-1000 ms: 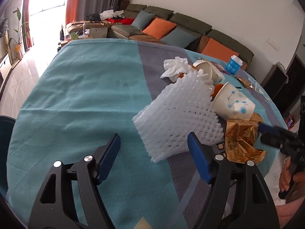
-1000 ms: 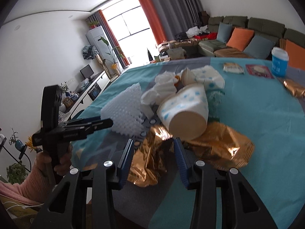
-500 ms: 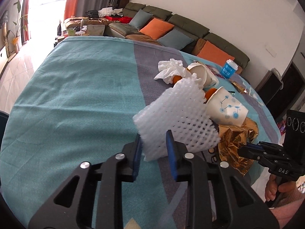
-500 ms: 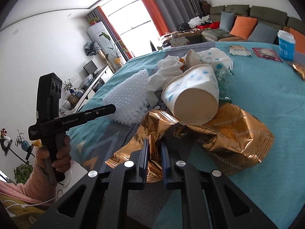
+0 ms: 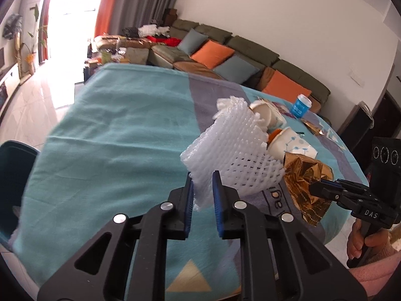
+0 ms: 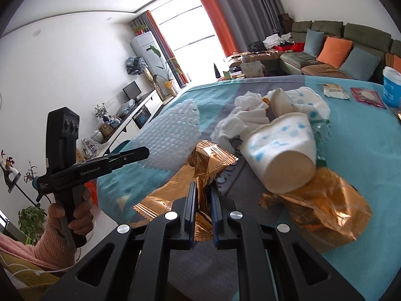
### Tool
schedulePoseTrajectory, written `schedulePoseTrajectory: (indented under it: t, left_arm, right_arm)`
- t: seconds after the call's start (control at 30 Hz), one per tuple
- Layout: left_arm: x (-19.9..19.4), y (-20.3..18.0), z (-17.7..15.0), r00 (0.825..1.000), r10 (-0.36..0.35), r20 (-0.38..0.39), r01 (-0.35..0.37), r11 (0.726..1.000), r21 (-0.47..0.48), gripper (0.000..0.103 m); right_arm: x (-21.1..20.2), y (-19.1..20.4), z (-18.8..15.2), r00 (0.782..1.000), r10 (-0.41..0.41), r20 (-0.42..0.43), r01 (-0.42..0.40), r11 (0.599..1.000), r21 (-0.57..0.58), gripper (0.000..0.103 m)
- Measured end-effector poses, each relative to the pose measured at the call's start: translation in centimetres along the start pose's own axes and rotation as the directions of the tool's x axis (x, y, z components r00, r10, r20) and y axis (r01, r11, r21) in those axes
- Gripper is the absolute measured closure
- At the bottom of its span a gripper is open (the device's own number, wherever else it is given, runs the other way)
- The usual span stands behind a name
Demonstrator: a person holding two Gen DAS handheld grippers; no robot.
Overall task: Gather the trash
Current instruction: 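Grasp a white foam net with left gripper while right gripper grasps gold foil wrapper, then carry the foam net and gold foil wrapper over the teal bin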
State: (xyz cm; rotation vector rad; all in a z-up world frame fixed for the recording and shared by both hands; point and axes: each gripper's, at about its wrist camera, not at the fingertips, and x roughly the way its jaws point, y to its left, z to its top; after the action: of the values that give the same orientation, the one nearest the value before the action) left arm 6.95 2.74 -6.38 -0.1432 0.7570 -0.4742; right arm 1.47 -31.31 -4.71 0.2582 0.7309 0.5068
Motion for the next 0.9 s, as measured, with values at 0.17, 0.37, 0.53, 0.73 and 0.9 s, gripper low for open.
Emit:
schedulePoseTrajectory:
  t: [0.17, 0.37, 0.53, 0.73, 0.9]
  left_arm:
    - [-2.2, 0.9, -0.2, 0.999, 0.028, 0.041, -0.027, 1.0, -0.015, 0.088]
    - [-4.5, 1.9, -0.4, 0.992, 0.09, 0.094, -0.087, 0.995, -0.039, 0.088]
    - [-6.4, 3.3, -0.7, 0.98, 0.143, 0.137, -0.132, 0.987, -0.087, 0.088]
    - [-8.5, 5.6, -1.0, 0.966, 0.197, 0.164, -0.172, 0.973, -0.156, 0.088]
    - [-10.1, 7.0, -1.3, 0.951, 0.245, 0.188, -0.207, 0.958, -0.199, 0.088]
  right_arm:
    - [0.8, 1.2, 0.6, 1.0, 0.02, 0.014, -0.019, 1.0, -0.022, 0.094]
    - [2.0, 3.2, 1.1, 0.999, 0.044, 0.028, -0.042, 0.998, -0.057, 0.094]
    - [3.0, 4.2, 1.9, 0.997, 0.07, 0.038, -0.067, 0.995, -0.07, 0.094]
    - [4.4, 5.9, 2.8, 0.994, 0.106, 0.025, -0.103, 0.989, -0.109, 0.094]
    - [5.7, 7.8, 3.7, 0.99, 0.14, 0.01, -0.137, 0.98, -0.147, 0.094]
